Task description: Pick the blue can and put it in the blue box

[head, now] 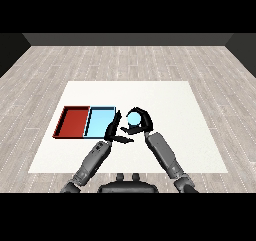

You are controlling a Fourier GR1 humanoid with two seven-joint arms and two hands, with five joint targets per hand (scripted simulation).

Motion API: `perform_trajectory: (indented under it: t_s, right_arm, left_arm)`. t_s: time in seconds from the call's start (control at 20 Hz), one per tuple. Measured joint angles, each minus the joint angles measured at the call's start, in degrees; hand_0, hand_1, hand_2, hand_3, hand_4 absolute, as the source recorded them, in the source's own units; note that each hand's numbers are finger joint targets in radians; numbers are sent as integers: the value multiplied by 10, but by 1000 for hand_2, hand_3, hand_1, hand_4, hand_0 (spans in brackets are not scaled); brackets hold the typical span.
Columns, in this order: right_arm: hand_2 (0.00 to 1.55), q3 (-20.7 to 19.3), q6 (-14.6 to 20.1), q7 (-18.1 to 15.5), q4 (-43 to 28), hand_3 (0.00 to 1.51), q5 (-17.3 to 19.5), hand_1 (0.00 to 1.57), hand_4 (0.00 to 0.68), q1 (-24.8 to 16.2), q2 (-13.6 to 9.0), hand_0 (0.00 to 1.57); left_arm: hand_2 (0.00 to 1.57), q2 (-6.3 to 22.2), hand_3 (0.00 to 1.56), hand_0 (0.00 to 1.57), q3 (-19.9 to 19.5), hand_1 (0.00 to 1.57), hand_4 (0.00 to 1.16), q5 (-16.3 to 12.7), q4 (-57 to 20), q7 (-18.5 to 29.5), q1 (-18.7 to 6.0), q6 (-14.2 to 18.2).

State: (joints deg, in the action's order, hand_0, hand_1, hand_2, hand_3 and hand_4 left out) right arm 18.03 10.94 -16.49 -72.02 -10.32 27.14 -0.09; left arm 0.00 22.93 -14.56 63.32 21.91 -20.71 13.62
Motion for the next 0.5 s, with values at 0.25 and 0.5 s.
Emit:
perform_trajectory:
  t_s: [0.25, 0.5]
  right_arm:
    - [1434, 24, 12, -11, 7, 1397, -9, 1398, 657, 6, 1, 1398]
    - [1430, 35, 16, -20, 13, 1390, -5, 1416, 653, 6, 1, 1416]
  left_arm:
    - [0, 0, 0, 0, 16, 0, 0, -19, -11, 1, -12, 10]
    - [0, 0, 0, 0, 17, 0, 0, -25, -16, -9, -29, 9]
